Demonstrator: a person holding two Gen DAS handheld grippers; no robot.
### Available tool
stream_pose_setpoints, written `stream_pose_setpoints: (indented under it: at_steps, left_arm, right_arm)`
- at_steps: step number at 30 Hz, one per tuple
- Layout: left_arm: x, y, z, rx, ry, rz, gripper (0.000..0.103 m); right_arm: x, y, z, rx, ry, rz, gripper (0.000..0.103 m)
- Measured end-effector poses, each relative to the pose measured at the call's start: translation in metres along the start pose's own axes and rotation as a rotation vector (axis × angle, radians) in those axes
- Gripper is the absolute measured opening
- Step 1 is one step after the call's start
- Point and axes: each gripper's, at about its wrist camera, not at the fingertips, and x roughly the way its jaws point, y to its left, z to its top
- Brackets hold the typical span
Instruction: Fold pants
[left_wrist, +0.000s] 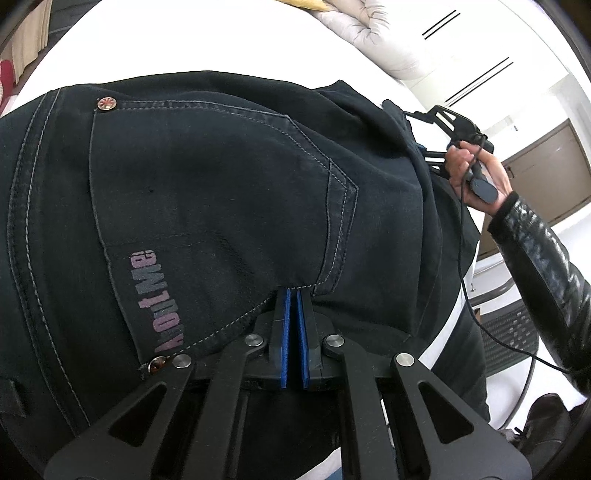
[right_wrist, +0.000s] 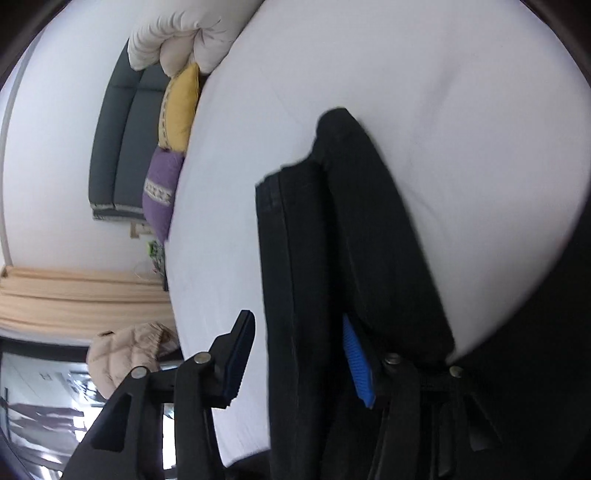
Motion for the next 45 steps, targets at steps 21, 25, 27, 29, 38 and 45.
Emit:
stream_pose_setpoints:
  at_steps: [21, 25, 27, 29, 38, 45]
  left_arm:
    - [0.005, -0.01, 0.003, 0.006, -0.002, 0.031, 0.007]
    - [0.005, -0.013, 0.003, 0.005, 0.003, 0.043, 0.007]
    - [0.005, -0.016, 0.003, 0.004, 0.005, 0.051, 0.007]
    - [0.005, -0.018, 0.003, 0.001, 0.003, 0.058, 0.007]
    - [0.002, -0.022, 0.002, -0.008, 0.001, 0.075, 0.007]
    - [0.004, -0.024, 0.005, -0.006, 0.002, 0.082, 0.007]
  right_arm:
    - [-0.248, -0.148, -0.06, 0.13, -0.444, 0.034, 0.005]
    - [-0.245, -0.186, -0.076, 0.209, -0.428, 0.072, 0.013]
    - [-0.241, -0.188, -0.076, 0.226, -0.423, 0.135, 0.029]
    - [-0.238, -0.179, -0.074, 0.201, -0.435, 0.146, 0.038]
    - [-0.237, -0.18, -0.073, 0.196, -0.422, 0.068, 0.003]
    - [-0.247, -0.178, -0.077, 0.18, -0.445, 0.034, 0.003]
